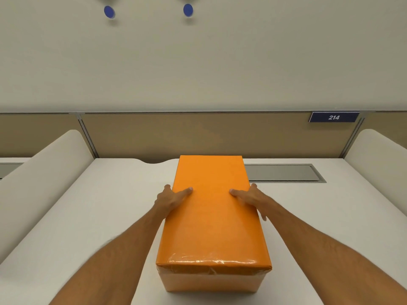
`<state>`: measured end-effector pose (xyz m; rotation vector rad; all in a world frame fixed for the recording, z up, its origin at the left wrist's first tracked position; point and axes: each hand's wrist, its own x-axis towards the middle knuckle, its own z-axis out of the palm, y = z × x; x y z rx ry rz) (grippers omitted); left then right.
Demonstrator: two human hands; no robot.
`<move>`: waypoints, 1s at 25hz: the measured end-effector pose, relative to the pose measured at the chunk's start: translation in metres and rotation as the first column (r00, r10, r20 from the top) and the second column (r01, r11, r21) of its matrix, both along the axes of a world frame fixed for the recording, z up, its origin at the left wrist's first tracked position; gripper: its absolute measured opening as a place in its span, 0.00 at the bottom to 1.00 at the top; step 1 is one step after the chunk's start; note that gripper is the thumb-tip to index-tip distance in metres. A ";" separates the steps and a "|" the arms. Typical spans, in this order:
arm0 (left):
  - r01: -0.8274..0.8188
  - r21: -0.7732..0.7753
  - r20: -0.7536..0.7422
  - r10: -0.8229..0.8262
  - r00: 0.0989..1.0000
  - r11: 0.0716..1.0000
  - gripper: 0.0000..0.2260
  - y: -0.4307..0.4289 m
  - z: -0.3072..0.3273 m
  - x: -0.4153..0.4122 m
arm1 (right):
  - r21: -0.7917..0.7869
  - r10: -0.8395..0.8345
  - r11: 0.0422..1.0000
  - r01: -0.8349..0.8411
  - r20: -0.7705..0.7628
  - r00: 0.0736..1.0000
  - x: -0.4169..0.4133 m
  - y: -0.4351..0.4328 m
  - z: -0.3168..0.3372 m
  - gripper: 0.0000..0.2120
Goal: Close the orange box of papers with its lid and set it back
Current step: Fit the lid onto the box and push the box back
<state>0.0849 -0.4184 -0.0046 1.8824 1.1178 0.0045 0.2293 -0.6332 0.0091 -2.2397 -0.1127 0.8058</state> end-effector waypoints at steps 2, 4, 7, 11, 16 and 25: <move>-0.008 -0.144 0.015 0.010 1.000 0.989 0.42 -0.001 -0.004 -0.010 | 0.035 -0.016 0.999 0.018 -0.075 0.997 -0.002 0.000 -0.002 0.48; -0.002 -0.235 0.070 0.020 0.997 0.972 0.39 -0.001 -0.005 -0.012 | 0.072 -0.034 0.997 0.041 -0.106 0.994 -0.002 0.000 -0.001 0.48; -0.032 -0.259 0.101 0.060 0.993 0.965 0.37 -0.003 -0.002 -0.010 | 0.130 -0.039 0.990 0.053 -0.107 0.993 0.002 0.002 -0.005 0.47; -0.056 -0.221 0.166 0.094 0.982 0.974 0.37 0.000 0.005 -0.007 | 0.192 -0.019 0.980 0.040 -0.110 0.994 0.005 0.010 0.001 0.46; -0.066 -0.186 0.189 0.102 0.977 0.980 0.35 0.004 0.016 -0.011 | 0.200 0.026 0.980 -0.007 -0.094 0.995 0.006 0.021 0.010 0.44; -0.198 -0.139 0.173 0.221 0.960 0.970 0.33 0.093 0.036 -0.060 | 0.218 0.168 0.965 -0.148 -0.073 0.983 -0.024 0.124 0.038 0.44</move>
